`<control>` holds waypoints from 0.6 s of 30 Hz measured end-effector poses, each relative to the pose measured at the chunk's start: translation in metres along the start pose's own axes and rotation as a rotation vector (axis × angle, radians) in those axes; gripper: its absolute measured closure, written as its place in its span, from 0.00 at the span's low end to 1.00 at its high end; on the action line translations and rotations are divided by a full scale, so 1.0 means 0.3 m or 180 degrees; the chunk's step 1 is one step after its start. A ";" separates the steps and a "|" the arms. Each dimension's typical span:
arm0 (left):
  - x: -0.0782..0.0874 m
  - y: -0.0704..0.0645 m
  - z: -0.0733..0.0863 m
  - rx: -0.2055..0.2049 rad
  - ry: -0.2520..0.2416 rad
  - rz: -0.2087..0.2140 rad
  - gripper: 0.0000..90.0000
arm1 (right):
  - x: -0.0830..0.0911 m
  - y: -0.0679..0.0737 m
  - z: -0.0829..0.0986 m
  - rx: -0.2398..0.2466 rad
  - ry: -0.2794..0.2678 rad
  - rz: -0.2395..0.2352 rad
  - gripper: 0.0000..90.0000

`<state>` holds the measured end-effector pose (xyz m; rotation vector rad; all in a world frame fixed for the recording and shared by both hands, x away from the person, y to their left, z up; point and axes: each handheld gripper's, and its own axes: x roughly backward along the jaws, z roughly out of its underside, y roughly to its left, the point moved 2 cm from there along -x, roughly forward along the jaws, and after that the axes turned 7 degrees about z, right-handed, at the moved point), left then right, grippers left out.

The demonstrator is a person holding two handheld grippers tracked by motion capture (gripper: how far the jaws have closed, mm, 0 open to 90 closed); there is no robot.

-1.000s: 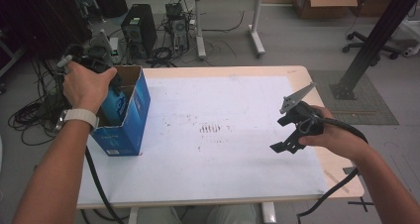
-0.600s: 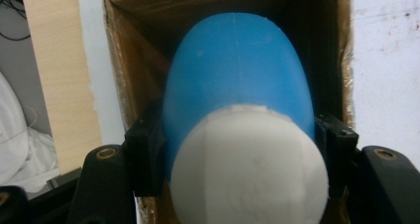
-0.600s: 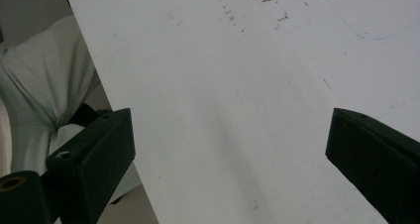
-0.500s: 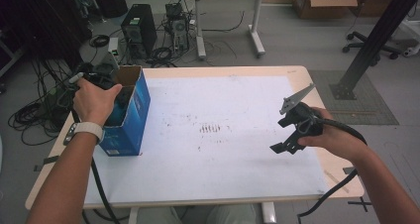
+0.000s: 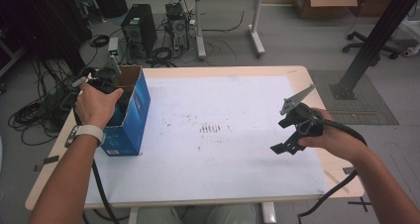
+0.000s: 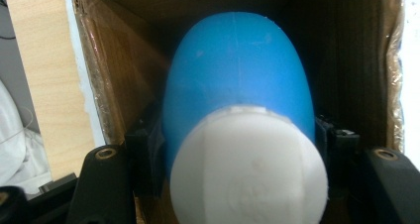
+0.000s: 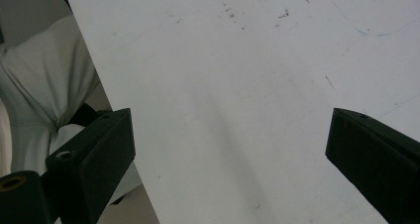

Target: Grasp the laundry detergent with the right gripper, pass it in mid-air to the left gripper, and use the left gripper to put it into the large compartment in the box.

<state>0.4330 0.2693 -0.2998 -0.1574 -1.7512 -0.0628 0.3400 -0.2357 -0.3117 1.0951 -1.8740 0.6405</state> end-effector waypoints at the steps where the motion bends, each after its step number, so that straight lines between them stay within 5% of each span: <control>1: 0.000 0.000 0.000 0.0009 -0.0002 0.0000 0.42 | -0.001 0.001 0.000 0.0007 -0.0001 -0.0003 0.05; 18: -0.008 0.003 -0.004 -0.0030 0.0052 0.0031 0.37 | -0.015 0.006 -0.004 0.0035 0.0014 -0.0018 0.06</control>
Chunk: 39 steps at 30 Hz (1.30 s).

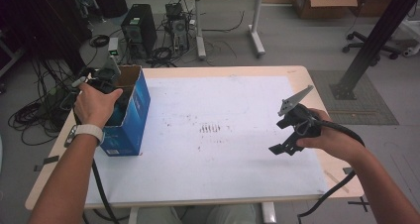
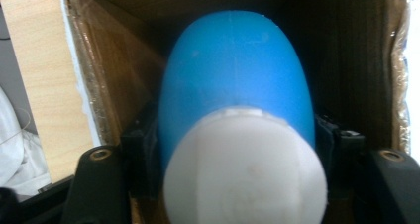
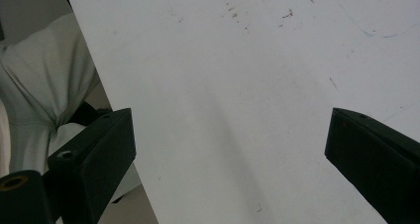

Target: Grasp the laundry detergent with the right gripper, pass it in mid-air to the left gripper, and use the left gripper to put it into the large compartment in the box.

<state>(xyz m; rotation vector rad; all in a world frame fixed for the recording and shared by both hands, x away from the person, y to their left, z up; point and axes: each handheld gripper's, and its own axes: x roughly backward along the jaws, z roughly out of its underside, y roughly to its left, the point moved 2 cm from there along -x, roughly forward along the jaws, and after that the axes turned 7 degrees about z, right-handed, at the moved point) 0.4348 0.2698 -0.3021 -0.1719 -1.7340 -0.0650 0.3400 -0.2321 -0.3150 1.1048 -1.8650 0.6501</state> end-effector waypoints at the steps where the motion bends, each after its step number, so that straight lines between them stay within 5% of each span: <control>1: -0.001 -0.002 -0.001 -0.0007 0.0007 0.0002 0.35 | -0.001 0.001 0.000 0.0004 0.0004 -0.0004 0.06; 16: 0.024 -0.008 -0.003 -0.0006 -0.0068 0.0031 0.31 | 0.007 0.002 0.008 -0.0002 0.0005 -0.0012 0.06; 29: 0.145 -0.019 0.007 0.0015 -0.0346 0.0016 0.25 | 0.018 0.021 0.000 0.0052 -0.0001 -0.0023 0.06; 39: 0.280 -0.074 0.037 -0.0177 -0.0466 0.0030 0.22 | 0.052 0.037 -0.003 0.0067 -0.0059 0.0026 0.06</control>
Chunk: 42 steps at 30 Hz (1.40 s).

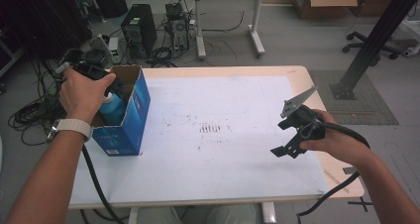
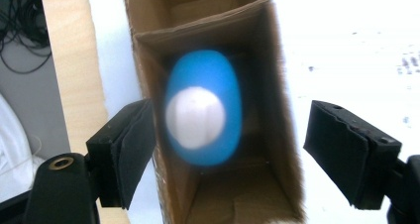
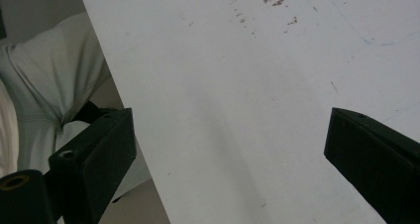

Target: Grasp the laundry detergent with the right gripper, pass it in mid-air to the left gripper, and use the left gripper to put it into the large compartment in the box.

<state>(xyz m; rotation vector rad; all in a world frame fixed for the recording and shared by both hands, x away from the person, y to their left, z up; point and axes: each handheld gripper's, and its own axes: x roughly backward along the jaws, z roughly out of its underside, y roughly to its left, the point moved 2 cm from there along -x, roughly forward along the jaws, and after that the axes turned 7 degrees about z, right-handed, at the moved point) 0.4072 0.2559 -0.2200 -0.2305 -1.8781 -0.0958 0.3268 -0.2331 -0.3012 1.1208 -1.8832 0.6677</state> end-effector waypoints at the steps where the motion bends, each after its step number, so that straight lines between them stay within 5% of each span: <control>1: 0.013 -0.010 0.001 -0.0026 0.0000 0.0006 0.21 | 0.003 0.002 0.000 -0.0003 -0.0005 0.0004 0.06; 25: 0.171 -0.246 0.021 -0.0664 -0.0036 0.0485 0.05 | 0.061 0.039 -0.002 -0.0011 -0.0052 0.0072 0.07; 42: 0.193 -0.363 0.008 -0.1027 0.0137 0.0749 0.05 | 0.071 0.031 -0.024 -0.0031 -0.0048 0.0068 0.07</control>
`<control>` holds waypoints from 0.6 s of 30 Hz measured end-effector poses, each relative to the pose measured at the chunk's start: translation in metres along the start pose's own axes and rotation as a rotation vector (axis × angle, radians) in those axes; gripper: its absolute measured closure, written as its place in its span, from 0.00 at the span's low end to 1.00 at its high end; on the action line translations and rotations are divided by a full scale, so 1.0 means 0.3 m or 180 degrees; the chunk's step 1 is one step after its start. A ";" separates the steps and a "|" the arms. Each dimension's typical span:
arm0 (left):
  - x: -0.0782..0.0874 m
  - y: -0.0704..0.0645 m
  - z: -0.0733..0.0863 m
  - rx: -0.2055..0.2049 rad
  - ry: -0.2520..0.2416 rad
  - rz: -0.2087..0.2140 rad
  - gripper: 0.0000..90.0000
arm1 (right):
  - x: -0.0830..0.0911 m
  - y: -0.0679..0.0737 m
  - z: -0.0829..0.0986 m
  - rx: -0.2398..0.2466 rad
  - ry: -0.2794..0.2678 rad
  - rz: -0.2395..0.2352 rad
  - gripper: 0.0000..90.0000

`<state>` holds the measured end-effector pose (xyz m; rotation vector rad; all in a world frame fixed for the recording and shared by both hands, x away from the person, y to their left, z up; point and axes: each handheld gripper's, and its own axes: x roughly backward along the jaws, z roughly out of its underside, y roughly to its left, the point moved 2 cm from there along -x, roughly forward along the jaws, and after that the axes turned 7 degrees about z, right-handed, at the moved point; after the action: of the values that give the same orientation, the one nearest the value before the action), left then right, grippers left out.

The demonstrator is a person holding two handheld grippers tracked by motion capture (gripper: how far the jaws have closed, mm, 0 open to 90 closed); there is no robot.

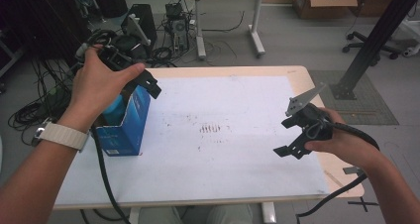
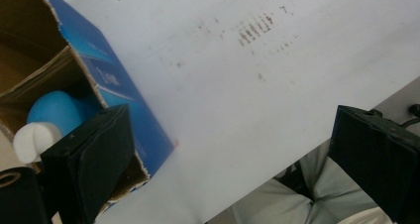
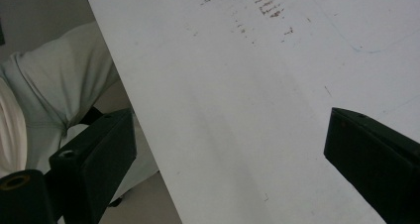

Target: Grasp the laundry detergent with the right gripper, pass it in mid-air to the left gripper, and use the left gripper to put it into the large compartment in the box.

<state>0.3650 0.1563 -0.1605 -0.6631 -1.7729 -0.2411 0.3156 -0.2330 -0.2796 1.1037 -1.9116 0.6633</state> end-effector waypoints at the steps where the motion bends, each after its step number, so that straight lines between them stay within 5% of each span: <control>1: -0.004 -0.005 -0.003 -0.0020 0.0009 0.0009 0.05 | 0.000 -0.001 -0.004 0.0003 -0.0002 0.0002 0.07; 18: -0.073 -0.082 -0.050 -0.0320 0.0198 0.0199 0.05 | -0.010 -0.010 -0.053 0.0028 0.0020 -0.0015 0.07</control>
<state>0.3674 0.1220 -0.1719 -0.7736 -1.6862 -0.3066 0.3253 -0.2211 -0.2733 1.1100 -1.9018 0.6724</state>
